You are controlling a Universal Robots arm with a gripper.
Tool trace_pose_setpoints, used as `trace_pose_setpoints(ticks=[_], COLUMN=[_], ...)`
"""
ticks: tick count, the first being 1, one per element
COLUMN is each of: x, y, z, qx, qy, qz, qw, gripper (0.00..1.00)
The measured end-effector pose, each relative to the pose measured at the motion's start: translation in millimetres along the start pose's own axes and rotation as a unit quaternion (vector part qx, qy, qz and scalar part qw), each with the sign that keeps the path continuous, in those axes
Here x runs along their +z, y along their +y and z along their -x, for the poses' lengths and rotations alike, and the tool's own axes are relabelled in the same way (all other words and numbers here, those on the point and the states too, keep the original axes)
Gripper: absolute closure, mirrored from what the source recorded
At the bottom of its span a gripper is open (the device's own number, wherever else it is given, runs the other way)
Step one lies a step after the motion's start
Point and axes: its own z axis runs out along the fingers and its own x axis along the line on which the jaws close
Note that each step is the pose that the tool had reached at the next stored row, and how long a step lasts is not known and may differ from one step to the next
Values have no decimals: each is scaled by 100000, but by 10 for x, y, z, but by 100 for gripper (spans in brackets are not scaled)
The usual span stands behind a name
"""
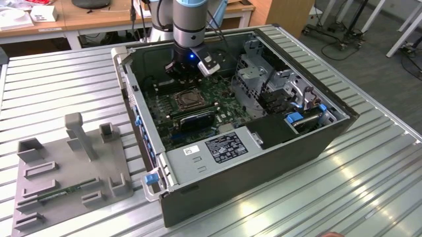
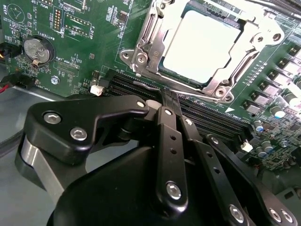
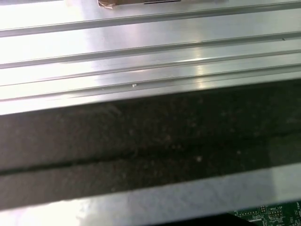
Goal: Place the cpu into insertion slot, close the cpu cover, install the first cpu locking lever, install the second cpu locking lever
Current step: 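Install the first cpu locking lever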
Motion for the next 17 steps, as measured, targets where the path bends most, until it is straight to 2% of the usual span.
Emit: trace_pose_setpoints(ticks=[11, 15, 17], x=[13, 16, 18], y=[-8, -11, -13], z=[1, 1, 1], qx=[327, 439, 520], qy=[-92, -152, -200], qz=[-294, -570, -825], qw=[99999, 99997, 99995], gripper=[89, 89, 89])
